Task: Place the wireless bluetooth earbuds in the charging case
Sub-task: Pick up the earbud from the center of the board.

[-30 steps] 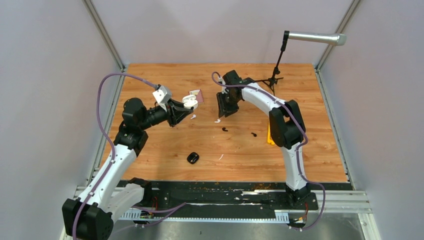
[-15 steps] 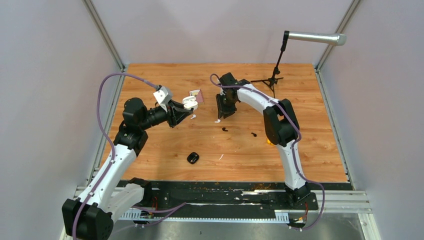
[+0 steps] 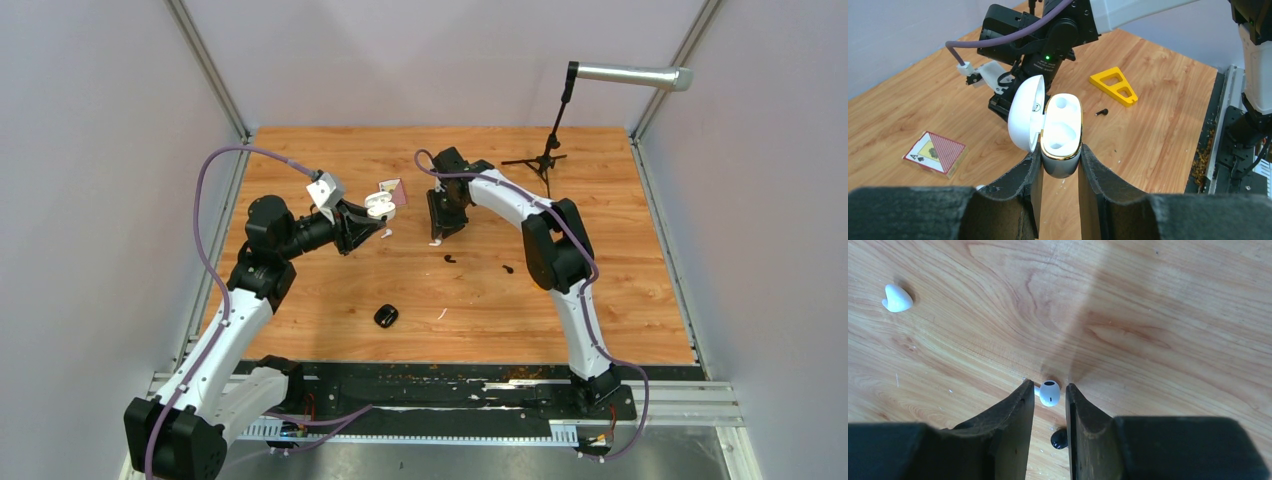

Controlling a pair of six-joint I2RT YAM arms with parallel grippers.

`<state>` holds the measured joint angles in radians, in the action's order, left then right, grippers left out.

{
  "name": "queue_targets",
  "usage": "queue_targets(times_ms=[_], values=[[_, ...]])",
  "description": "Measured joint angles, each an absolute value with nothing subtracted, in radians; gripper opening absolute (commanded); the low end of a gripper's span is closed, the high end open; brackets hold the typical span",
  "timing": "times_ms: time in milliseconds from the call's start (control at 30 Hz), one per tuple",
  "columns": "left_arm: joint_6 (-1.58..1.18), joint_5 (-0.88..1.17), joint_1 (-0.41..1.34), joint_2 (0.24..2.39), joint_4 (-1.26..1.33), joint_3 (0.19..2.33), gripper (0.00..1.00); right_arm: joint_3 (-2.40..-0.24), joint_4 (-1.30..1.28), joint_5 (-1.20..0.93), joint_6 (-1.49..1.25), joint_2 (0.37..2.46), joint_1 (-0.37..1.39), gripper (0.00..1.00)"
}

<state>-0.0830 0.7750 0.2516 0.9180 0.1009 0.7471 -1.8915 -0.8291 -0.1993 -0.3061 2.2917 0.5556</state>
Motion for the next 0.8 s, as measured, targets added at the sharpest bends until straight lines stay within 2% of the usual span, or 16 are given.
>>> queue_targets(times_ms=[800], values=[[-0.091,0.771,0.252,0.918,0.117,0.747,0.00,-1.884,-0.864,-0.128,-0.313,2.292,0.594,0.25]])
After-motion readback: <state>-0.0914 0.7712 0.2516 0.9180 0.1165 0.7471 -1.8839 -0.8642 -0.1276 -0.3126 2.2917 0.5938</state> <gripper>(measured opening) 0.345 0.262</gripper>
